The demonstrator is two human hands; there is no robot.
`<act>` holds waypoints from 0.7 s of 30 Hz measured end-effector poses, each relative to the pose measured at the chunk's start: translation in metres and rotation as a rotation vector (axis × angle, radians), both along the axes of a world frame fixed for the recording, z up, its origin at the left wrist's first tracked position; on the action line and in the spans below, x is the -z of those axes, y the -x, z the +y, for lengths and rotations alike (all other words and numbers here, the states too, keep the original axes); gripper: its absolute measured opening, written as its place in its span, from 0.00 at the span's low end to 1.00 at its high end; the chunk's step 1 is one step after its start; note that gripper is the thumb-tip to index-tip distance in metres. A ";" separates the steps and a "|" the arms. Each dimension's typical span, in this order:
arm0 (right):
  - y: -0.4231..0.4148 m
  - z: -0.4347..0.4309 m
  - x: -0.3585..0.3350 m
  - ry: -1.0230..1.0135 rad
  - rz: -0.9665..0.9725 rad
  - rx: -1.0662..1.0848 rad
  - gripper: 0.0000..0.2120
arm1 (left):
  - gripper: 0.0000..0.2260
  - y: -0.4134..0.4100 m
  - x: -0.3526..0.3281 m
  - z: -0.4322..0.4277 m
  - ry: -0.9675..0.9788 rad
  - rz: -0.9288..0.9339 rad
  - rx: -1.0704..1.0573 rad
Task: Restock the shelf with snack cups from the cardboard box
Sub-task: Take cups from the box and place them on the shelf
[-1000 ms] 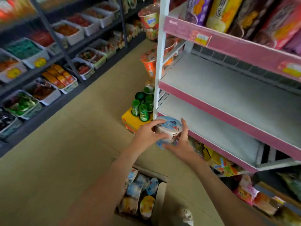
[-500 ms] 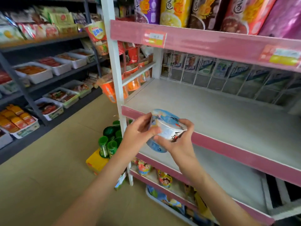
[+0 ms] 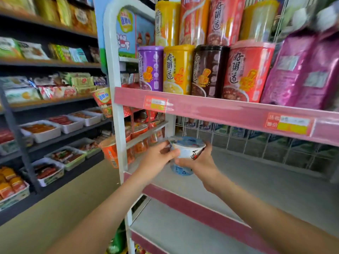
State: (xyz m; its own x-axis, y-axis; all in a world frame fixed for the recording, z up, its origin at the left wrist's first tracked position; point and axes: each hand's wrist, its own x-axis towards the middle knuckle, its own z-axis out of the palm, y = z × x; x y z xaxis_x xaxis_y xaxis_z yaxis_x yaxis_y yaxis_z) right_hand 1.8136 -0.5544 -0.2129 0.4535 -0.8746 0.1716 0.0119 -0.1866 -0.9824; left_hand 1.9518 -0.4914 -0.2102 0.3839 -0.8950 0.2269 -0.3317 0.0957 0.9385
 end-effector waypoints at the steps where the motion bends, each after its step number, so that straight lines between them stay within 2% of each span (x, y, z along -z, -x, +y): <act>1: -0.005 -0.011 0.001 -0.004 0.009 -0.009 0.43 | 0.06 -0.004 0.002 -0.011 0.000 -0.006 -0.012; 4: -0.025 -0.039 0.005 -0.005 0.013 -0.014 0.36 | 0.01 -0.019 0.010 -0.043 0.010 -0.027 -0.052; 5: -0.032 -0.047 0.007 -0.004 0.005 -0.009 0.35 | 0.04 -0.025 0.013 -0.053 0.004 -0.039 -0.070; 7: -0.048 -0.062 0.012 0.011 -0.017 0.013 0.28 | 0.17 -0.037 0.018 -0.071 -0.018 -0.042 -0.095; 9: -0.064 -0.075 0.022 0.029 -0.021 0.024 0.24 | 0.20 -0.049 0.024 -0.088 -0.039 -0.044 -0.094; 12: -0.085 -0.092 0.032 0.042 0.039 0.080 0.30 | 0.18 -0.064 0.031 -0.107 -0.070 -0.060 -0.101; 16: -0.101 -0.105 0.031 0.095 0.187 0.168 0.33 | 0.21 -0.075 0.036 -0.125 -0.143 -0.122 -0.131; 21: -0.108 -0.123 0.037 0.112 0.244 0.199 0.31 | 0.21 -0.070 0.032 -0.135 -0.166 -0.184 -0.156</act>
State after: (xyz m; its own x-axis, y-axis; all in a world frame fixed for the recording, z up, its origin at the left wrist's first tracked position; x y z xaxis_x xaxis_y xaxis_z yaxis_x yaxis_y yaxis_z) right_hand 1.9221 -0.6771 -0.2499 0.3155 -0.9318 0.1793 -0.2689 -0.2690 -0.9249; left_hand 2.0221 -0.6266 -0.2425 0.4861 -0.8589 0.1612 -0.4964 -0.1196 0.8598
